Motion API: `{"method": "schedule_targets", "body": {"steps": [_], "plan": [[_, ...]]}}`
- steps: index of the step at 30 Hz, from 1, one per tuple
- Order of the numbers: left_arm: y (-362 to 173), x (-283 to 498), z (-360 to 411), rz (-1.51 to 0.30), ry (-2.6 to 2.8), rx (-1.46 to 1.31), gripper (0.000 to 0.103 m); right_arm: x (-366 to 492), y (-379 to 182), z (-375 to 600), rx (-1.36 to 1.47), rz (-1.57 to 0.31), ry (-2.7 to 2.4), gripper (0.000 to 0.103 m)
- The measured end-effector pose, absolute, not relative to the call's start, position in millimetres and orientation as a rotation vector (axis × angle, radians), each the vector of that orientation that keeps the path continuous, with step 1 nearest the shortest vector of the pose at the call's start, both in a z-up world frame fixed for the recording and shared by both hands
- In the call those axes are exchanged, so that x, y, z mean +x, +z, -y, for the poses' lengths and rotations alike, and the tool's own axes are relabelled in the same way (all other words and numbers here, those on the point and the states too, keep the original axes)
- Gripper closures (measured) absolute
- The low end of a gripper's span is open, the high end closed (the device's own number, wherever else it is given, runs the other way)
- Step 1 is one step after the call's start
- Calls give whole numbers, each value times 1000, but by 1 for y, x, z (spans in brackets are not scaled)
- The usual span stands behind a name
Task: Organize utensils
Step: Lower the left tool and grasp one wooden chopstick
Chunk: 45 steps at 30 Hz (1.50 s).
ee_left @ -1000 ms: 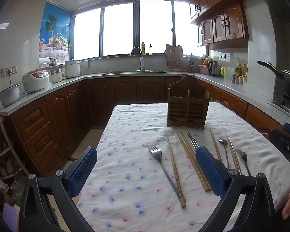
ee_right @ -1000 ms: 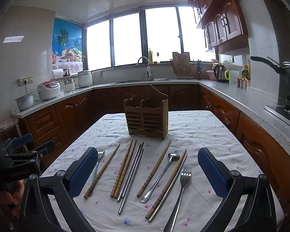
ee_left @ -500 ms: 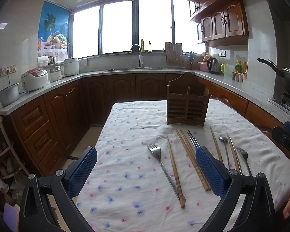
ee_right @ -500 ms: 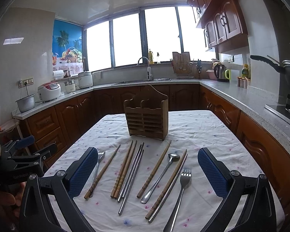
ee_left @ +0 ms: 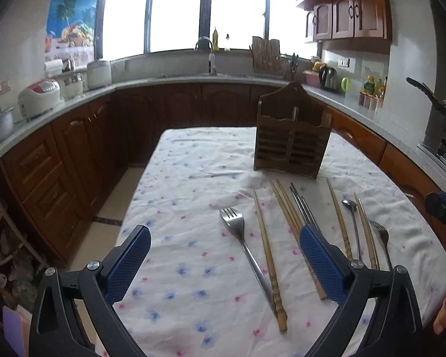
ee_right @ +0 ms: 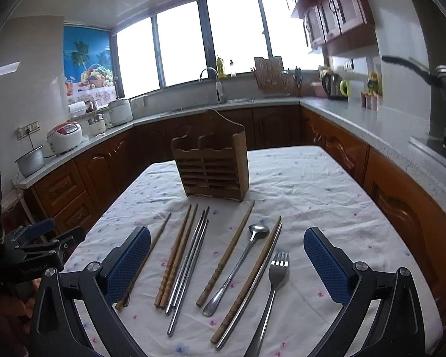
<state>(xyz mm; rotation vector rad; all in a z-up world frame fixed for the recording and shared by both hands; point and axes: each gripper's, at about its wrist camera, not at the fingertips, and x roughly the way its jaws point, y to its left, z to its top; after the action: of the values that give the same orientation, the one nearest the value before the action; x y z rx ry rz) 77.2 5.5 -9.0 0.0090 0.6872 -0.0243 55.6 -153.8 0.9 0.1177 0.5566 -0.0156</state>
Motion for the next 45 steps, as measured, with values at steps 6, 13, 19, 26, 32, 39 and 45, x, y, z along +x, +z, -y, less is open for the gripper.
{"method": "schedule_targets", "body": {"steps": [6,13,19,26,32,39,45], "plan": [[-4,121,-9,-723,-25,77,6,90,-10,170,173,-647,-12,13],[-7,172,-6,-776,-40,123,13,136,-28,187,248,-755,-9,37],[-20,222,5,-845,-54,130,16,180,-46,193,265,-840,2,42],[-47,275,16,-959,-81,138,35,232,-78,196,263,-969,-6,57],[-71,305,18,-1053,-109,144,50,264,-102,195,216,-1043,-40,67],[-86,319,32,-1047,-114,224,69,278,-105,185,111,-1059,-91,84],[-91,326,37,-1048,-165,159,99,275,-105,187,168,-1041,-59,96]]}}
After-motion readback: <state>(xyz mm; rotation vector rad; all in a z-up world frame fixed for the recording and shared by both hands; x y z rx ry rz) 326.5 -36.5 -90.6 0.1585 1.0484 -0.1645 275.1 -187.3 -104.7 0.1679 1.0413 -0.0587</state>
